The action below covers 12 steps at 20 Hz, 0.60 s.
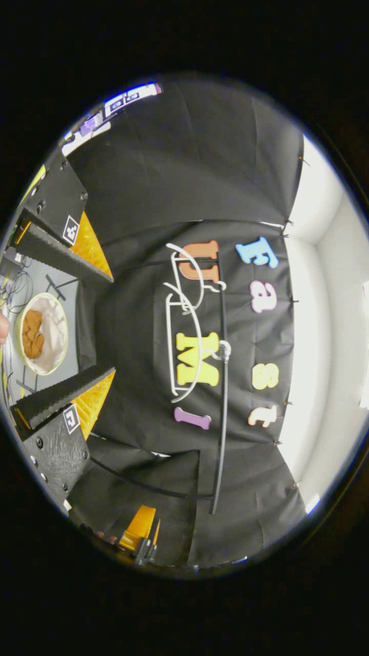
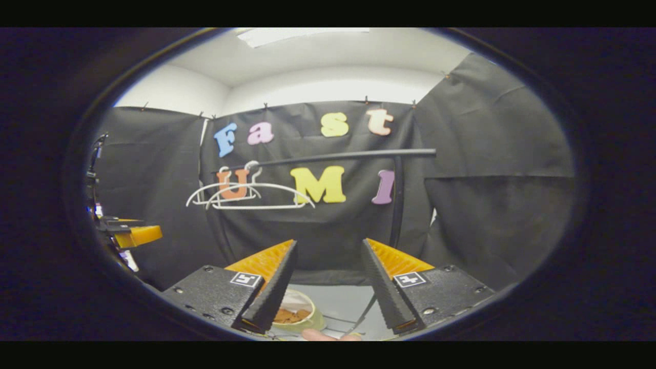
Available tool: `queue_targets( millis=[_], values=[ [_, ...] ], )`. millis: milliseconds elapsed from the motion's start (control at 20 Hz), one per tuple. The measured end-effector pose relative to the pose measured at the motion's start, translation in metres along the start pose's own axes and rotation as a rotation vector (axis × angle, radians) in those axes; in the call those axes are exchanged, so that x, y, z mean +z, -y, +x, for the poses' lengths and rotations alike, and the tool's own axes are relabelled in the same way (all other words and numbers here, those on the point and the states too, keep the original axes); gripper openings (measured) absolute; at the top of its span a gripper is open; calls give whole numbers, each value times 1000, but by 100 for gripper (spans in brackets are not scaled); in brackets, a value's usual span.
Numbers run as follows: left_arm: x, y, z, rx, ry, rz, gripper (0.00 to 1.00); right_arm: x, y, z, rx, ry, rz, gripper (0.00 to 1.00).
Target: Grasp the clothes on the hanger with both hands and then place them into the laundry hamper below.
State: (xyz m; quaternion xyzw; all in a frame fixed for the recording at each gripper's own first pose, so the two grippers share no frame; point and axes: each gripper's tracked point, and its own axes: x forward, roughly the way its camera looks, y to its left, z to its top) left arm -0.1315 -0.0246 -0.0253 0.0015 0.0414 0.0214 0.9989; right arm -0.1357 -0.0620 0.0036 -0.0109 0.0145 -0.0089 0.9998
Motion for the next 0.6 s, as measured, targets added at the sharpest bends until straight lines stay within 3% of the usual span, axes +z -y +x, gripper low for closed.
queue_targets(
  millis=[300, 600],
  values=[
    [21, -7, 5, -20, 150, 33, 100, 22, -22, -2, 51, 167, -22, 81],
    [31, -2, 9, -75, 190, 81, 99, 14, -29, 0, 52, 143, -14, 81]
  ],
)
